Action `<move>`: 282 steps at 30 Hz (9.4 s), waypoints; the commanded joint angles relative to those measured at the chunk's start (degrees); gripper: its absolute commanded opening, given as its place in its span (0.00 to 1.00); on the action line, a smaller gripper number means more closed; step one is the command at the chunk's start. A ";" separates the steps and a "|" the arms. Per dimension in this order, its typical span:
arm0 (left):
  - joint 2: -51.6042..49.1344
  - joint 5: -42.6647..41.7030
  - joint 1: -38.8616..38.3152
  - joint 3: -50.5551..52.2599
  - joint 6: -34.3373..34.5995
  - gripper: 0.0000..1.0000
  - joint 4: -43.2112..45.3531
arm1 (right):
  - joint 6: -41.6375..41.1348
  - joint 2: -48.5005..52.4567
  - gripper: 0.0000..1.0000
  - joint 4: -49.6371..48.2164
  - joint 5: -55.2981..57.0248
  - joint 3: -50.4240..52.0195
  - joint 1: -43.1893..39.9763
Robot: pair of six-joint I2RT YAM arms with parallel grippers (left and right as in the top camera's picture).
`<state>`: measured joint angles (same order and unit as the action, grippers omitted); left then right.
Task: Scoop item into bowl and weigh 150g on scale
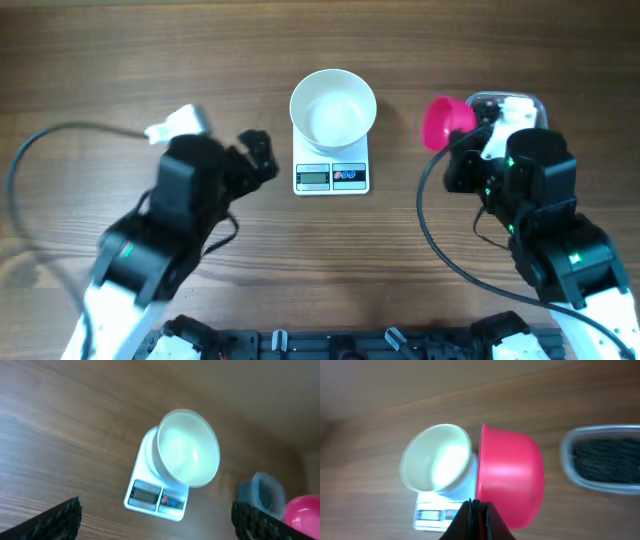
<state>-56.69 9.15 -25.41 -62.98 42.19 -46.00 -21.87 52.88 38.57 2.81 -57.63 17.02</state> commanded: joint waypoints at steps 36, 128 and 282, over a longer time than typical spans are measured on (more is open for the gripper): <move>-49.11 -5.81 -14.23 0.13 -19.45 0.04 26.51 | 5.31 2.95 0.04 7.15 4.13 -1.14 -7.26; -16.26 -1.16 -11.67 2.47 -46.25 1.00 -9.25 | 11.23 -0.24 0.04 8.66 -2.95 -1.20 -7.26; -10.80 -18.10 -3.23 1.84 -50.99 1.00 -1.79 | 29.44 53.68 0.04 10.21 10.56 -22.49 -16.46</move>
<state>-68.23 -8.08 -29.08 -60.64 -7.90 -47.90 7.62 104.90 48.29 18.00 -82.15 0.91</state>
